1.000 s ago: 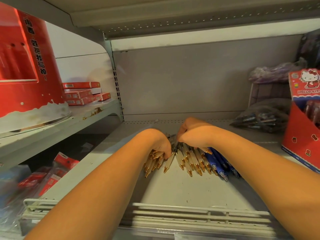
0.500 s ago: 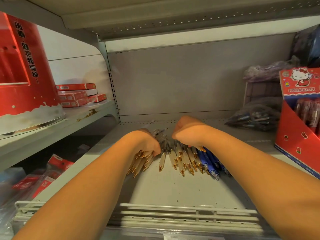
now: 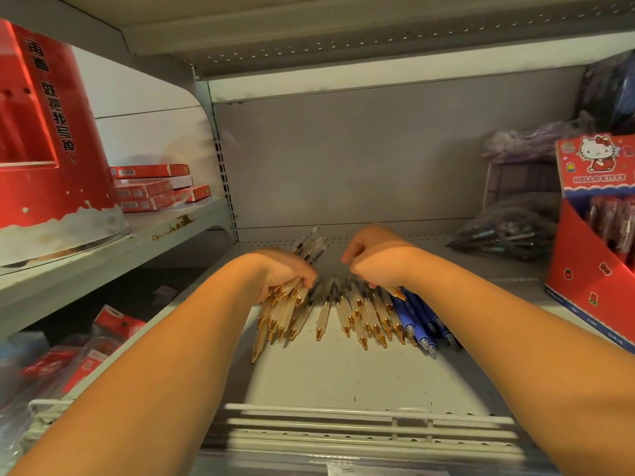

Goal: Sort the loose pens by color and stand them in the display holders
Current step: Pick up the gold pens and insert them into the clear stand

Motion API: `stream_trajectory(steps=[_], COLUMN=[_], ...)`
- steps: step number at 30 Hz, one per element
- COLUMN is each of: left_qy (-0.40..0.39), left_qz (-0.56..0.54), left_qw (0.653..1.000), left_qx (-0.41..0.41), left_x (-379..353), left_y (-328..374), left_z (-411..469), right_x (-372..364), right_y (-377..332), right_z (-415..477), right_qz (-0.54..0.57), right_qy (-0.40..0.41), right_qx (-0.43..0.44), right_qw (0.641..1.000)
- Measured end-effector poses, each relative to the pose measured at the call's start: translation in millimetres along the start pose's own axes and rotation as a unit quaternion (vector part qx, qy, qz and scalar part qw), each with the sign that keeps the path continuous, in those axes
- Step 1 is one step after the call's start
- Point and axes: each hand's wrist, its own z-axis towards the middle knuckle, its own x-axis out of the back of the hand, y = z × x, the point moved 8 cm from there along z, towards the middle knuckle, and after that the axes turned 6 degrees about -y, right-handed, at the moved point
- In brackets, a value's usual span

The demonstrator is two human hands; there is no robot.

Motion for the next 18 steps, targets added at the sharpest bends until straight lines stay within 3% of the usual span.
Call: stream_trajectory(steps=[4,7,12,18], left_qy=[0.013,0.026,-0.026,-0.079], left_qz=[-0.088,-0.15,-0.232,-0.292], left_qw=[0.994,0.979,0.943,0.892], left_qx=[-0.06,-0.132,-0.238,-0.337], left_x=[9.1,14.0,-1.1,-24.5], left_y=[7.4,21.6,52.1,86.3], left_z=[-7.9,-13.2,-30.7,-68.6], right_x=[9.5,20.0,35.4,49.1], right_y=[2.1,-3.2,-4.3,13.4], right_z=[-4.6,-11.8,-39.1,-92.3], right_qz=[0.137,0.302,0.55,0.68], right_qy=[0.037,0.078,0.135,0.199], right_qx=[0.006,0.013,0.076,0.131], right_qw=[0.99,0.95,0.821,0.693])
